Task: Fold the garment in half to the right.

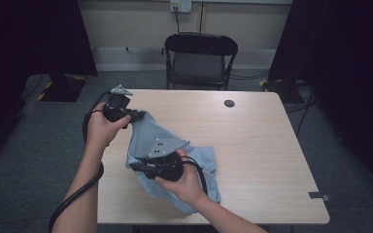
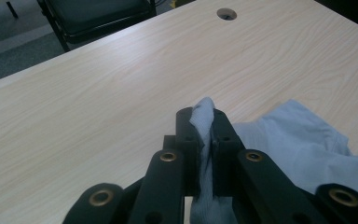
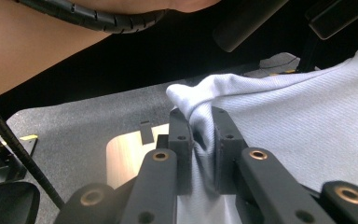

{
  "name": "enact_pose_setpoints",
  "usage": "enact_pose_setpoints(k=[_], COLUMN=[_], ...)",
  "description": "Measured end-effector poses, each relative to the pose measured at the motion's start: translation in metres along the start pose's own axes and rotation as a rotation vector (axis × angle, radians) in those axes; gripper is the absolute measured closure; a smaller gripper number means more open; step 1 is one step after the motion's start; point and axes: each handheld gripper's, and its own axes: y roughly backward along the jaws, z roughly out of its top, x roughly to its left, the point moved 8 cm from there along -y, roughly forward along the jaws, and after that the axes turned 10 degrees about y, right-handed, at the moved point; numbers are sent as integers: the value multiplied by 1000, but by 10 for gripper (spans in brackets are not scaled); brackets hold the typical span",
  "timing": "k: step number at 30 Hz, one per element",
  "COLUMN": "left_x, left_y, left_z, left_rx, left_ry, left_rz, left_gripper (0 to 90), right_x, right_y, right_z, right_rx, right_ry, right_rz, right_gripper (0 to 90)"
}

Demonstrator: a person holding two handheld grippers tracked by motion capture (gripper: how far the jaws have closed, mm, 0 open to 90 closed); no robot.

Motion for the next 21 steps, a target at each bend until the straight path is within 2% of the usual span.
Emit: enact_pose_setpoints(k=[6, 12, 15, 21], left_x=[7, 8, 6, -2], left_y=[13, 21, 19, 6], left_z=[0, 1, 0, 2], left_rx=[4, 6, 10, 26], left_ry=[14, 9, 10, 3], left_rz=[15, 19, 10, 2], left_gripper=[849, 849, 849, 849], right_x=[4, 10, 11, 6], right_y=[-7, -12, -12, -2], right_z=[11, 22, 21, 14], right_rx=[-15, -32, -27, -29], right_ry=[0, 9, 22, 5], right_rz=[7, 9, 3, -5], right_gripper=[812, 811, 811, 811])
